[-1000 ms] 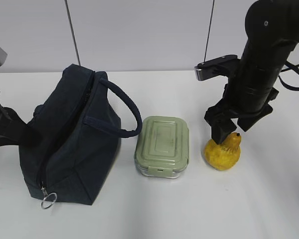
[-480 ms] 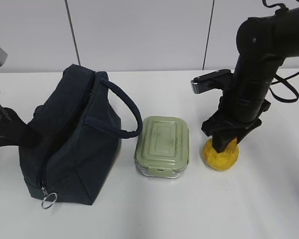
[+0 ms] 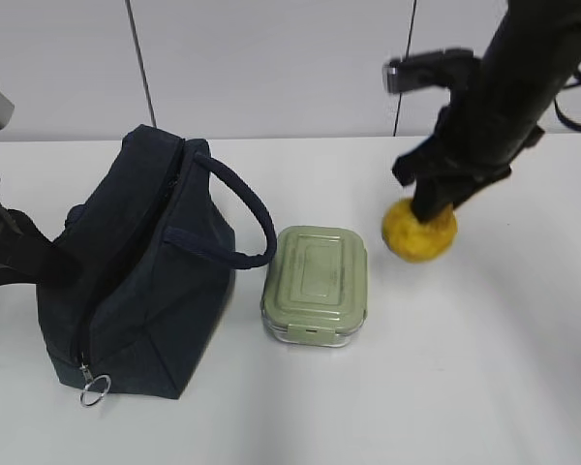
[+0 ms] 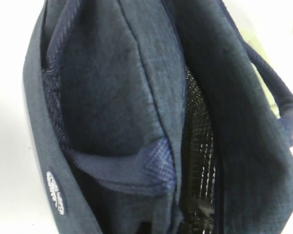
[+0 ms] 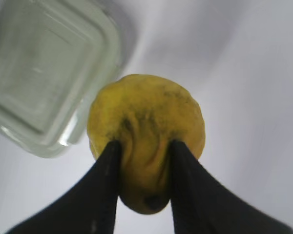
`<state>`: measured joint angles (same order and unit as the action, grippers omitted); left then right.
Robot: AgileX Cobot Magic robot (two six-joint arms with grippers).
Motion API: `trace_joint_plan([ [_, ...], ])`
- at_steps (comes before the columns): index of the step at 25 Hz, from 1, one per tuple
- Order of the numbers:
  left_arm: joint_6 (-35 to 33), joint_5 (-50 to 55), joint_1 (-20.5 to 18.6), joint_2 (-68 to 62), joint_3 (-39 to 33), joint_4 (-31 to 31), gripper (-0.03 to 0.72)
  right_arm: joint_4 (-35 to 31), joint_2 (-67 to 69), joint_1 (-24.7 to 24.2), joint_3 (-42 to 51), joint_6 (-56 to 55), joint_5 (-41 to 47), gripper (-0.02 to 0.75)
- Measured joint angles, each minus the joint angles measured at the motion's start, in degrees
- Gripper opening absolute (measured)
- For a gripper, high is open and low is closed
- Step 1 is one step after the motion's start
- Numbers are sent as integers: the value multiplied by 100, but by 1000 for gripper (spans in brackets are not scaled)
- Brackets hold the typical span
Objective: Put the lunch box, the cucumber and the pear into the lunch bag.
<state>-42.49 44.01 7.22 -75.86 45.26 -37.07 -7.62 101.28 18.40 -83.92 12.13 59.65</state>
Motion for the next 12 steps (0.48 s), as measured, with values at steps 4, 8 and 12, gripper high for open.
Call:
trace_joint_plan([
  [4, 0, 0, 0, 0, 0, 1, -15, -1541, -236, 245, -671, 988, 89, 227],
  [8, 0, 6, 0, 0, 9, 1, -15, -2965, -105, 788, -1115, 2009, 40, 227],
  [12, 0, 11, 0, 0, 9, 1, -15, -3383, 237, 1284, -1311, 2385, -331, 227],
])
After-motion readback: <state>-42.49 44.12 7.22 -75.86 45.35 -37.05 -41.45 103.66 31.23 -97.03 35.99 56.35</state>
